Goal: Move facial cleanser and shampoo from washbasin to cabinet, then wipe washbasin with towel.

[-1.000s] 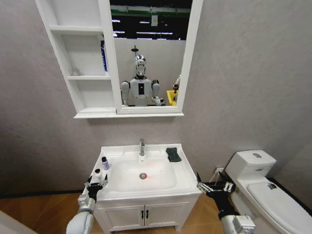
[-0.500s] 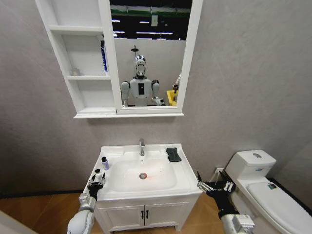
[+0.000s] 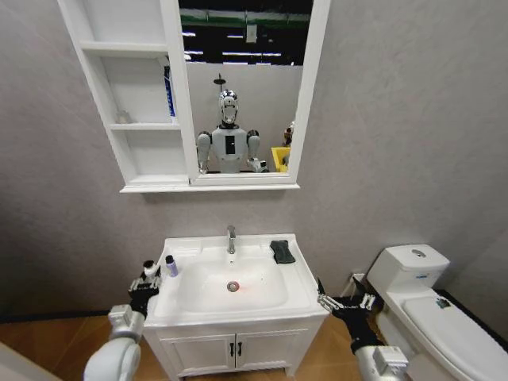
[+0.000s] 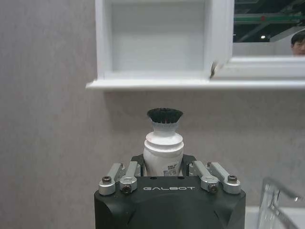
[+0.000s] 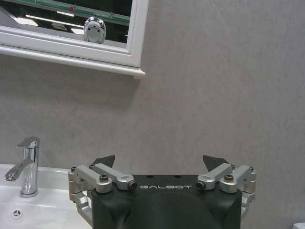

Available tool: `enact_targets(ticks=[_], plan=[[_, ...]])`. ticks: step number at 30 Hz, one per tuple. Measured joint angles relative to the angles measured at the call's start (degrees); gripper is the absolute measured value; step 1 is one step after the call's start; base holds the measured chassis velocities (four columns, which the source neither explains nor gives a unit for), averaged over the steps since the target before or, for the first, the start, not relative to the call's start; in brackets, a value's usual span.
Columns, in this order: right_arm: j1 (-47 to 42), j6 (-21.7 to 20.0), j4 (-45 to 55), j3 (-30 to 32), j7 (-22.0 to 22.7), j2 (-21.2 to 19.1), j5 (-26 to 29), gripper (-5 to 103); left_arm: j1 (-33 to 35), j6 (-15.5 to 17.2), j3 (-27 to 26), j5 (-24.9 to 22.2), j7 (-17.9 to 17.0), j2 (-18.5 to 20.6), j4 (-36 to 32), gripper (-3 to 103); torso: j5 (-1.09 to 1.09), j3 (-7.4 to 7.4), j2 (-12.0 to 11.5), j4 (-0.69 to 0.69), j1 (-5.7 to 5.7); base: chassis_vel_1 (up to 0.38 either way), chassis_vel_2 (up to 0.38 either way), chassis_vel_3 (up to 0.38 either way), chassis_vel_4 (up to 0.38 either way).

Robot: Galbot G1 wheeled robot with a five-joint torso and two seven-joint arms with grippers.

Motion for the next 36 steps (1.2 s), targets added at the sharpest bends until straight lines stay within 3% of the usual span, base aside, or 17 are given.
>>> enact_targets(ticks=[1,2,4,5,7,8,10,11,13,14,17,19,20,24,30,36], plan=[[-0.6,0.6,0.0,0.1,0.0,0.3,-0.4,100,-2.5,3.9,-0.1,-6.9,-3.4,5.0,-2.4,38,-0.02,0.00,0.0,-0.02,0.00,0.000,0.000,0.000,0.000],[-0.6,0.6,0.0,0.1,0.0,0.3,-0.4,100,-2.5,3.9,-0.1,-6.9,-3.4,5.0,-2.4,38,-0.02,0.00,0.0,-0.02,0.00,0.000,0.000,0.000,0.000],[-2.7,2.4,0.0,0.5,0.0,1.0,-1.2,100,-8.4,8.3,-0.5,-18.2,-8.5,14.1,-3.4,38,-0.01,0.00,0.0,-0.01,0.01,0.000,0.000,0.000,0.000],[-2.7,2.4,0.0,0.5,0.0,1.0,-1.2,100,-8.4,8.3,-0.5,-18.2,-8.5,14.1,-3.4,38,-0.01,0.00,0.0,-0.01,0.01,0.000,0.000,0.000,0.000],[-4.2,3.5,0.0,0.7,0.0,1.4,-1.6,100,-15.5,9.8,0.9,-25.1,-11.0,20.2,-0.8,38,-0.01,0.00,0.0,-0.01,0.00,0.000,0.000,0.000,0.000],[-4.2,3.5,0.0,0.7,0.0,1.4,-1.6,100,-15.5,9.8,0.9,-25.1,-11.0,20.2,-0.8,38,-0.01,0.00,0.0,-0.01,0.00,0.000,0.000,0.000,0.000],[-4.9,4.0,0.4,0.8,0.1,1.7,-2.1,100,-26.8,10.2,5.8,-30.4,-12.5,24.9,5.2,38,-0.01,0.00,0.0,-0.01,0.00,0.000,0.000,0.000,0.000],[-4.9,4.0,0.4,0.8,0.1,1.7,-2.1,100,-26.8,10.2,5.8,-30.4,-12.5,24.9,5.2,38,-0.01,0.00,0.0,-0.01,0.00,0.000,0.000,0.000,0.000],[-4.7,3.4,1.1,0.8,0.3,2.0,-2.3,100,-37.5,10.4,12.2,-33.7,-13.1,26.7,11.8,38,-0.01,0.01,0.0,-0.01,0.01,0.000,0.000,0.000,0.000],[-4.7,3.4,1.1,0.8,0.3,2.0,-2.3,100,-37.5,10.4,12.2,-33.7,-13.1,26.7,11.8,38,-0.01,0.01,0.0,-0.01,0.01,0.000,0.000,0.000,0.000],[-4.2,1.9,2.3,0.7,1.1,1.9,-2.6,100,-55.3,10.5,24.5,-34.7,-11.5,26.4,24.9,38,0.01,0.01,0.0,0.00,0.01,0.000,0.000,0.000,0.000],[-4.2,1.7,2.5,0.6,1.1,1.9,-2.6,100,-57.6,10.6,26.1,-34.7,-11.4,26.0,26.9,38,-0.01,0.01,0.0,-0.01,0.01,0.000,0.000,0.000,0.000],[-4.2,1.4,2.8,0.7,1.3,1.9,-2.6,100,-63.2,11.1,30.2,-34.7,-10.4,24.8,32.4,38,-0.03,0.02,0.0,-0.02,0.02,0.000,0.000,0.000,0.000],[-4.6,1.6,2.8,0.8,2.0,2.0,-3.1,100,-71.5,11.6,36.2,-34.2,-8.6,22.7,39.9,38,-0.01,0.02,0.0,0.00,0.03,0.000,0.000,0.000,0.000],[-6.4,2.9,3.2,2.0,2.3,2.2,-2.9,100,-78.5,11.6,40.9,-33.0,-7.0,19.3,47.6,38,0.00,0.01,0.0,-0.01,0.01,0.000,0.000,0.000,0.000],[-6.9,3.7,3.2,2.3,2.7,2.4,-2.6,100,-80.0,11.5,42.6,-31.6,-6.4,16.7,51.9,38,0.00,0.01,0.0,0.01,0.01,0.000,0.000,0.000,0.000]])
